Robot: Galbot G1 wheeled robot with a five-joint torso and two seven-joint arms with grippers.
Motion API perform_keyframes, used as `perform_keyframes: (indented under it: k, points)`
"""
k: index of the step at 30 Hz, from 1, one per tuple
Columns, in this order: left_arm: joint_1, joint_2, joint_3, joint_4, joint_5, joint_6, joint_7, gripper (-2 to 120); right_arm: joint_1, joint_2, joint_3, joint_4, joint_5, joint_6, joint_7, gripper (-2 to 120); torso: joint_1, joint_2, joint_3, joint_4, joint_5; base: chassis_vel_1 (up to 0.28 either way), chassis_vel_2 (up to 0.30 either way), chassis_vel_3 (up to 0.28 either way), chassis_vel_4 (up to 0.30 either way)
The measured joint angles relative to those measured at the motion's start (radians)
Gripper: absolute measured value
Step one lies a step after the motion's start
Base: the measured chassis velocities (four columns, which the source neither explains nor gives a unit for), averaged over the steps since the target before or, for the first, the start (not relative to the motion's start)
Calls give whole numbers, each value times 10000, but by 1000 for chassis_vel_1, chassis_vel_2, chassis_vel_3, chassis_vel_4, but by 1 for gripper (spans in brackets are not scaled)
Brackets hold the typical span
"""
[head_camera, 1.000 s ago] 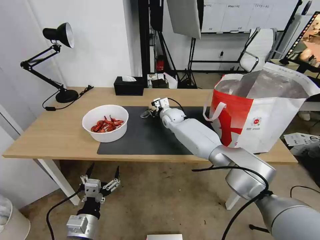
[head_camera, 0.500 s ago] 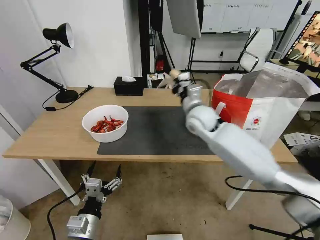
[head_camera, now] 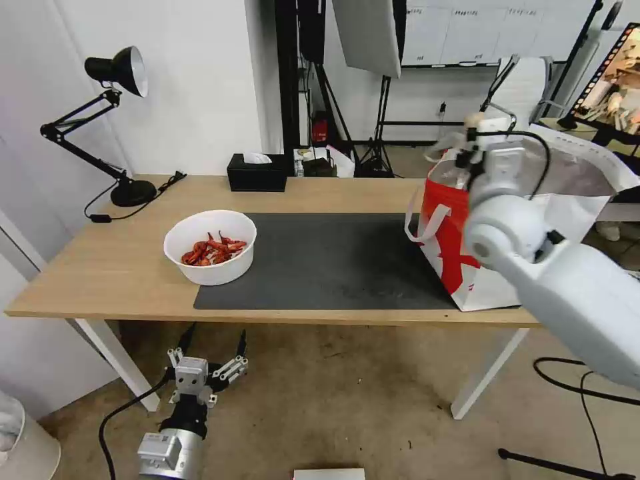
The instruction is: Pick up the trash from the table and place it into the takeout bag.
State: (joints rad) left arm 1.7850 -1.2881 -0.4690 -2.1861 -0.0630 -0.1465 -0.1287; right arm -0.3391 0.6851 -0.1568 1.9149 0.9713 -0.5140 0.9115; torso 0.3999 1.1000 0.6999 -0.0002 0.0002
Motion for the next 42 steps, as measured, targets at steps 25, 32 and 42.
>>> perform_keyframes:
  k: [25, 32, 42]
  points:
    - [320, -134, -18, -359, 231, 28, 275, 100, -490, -599, 327, 606, 157, -177, -88, 93, 1, 0, 1, 3, -2, 0, 0, 0, 0]
    - [325, -176, -28, -548, 254, 32, 276, 100, -1309, -913, 934, 1026, 135, 594, -386, 100, 1, 0, 0, 1, -1, 0, 0, 0, 0]
    - [389, -219, -71, -685, 311, 3, 266, 100, -2904, -1276, 2265, 1767, -86, 2713, -2091, 100, 1, -1, 0, 0, -3, 0, 0, 0, 0]
